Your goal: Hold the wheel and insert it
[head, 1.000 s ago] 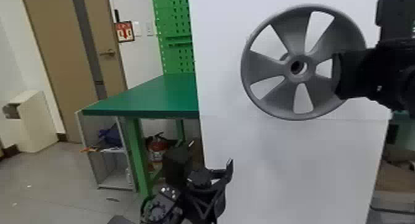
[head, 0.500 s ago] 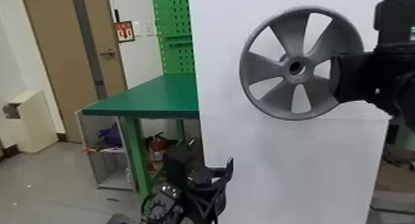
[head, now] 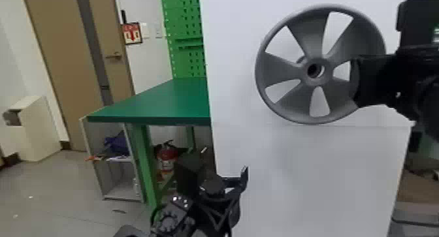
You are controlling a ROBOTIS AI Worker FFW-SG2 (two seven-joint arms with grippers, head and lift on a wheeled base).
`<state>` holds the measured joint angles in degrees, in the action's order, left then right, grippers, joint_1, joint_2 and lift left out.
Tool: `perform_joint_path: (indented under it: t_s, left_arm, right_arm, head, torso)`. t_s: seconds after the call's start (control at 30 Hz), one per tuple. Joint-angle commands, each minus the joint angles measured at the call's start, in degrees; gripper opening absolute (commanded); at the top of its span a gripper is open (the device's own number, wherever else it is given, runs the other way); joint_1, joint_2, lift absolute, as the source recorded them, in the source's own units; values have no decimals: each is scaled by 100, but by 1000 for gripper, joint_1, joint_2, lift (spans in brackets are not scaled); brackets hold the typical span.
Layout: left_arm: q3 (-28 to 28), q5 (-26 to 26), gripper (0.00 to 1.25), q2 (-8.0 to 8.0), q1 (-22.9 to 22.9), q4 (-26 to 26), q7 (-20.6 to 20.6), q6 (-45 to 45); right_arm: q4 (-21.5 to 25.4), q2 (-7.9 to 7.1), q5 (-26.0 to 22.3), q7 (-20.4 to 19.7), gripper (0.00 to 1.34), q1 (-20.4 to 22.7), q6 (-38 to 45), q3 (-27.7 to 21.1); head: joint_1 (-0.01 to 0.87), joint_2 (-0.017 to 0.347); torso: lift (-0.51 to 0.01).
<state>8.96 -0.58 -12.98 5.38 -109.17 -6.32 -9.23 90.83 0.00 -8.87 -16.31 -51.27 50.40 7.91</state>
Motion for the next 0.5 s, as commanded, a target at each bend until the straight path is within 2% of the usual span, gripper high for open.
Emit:
perform_joint_path:
  t_s: [0.0, 0.47]
  left_arm:
    - [9, -4, 1147, -11, 25, 1, -1, 0]
    - [27, -12, 1147, -29, 43, 9, 8, 0]
  right_arm:
    - [-109, 5, 17, 14, 144, -85, -65, 53]
    - [-487, 5, 53, 49, 144, -243, -197, 88]
  head:
    - [344, 325]
    - [344, 325]
  torso:
    - [-443]
    - [-443]
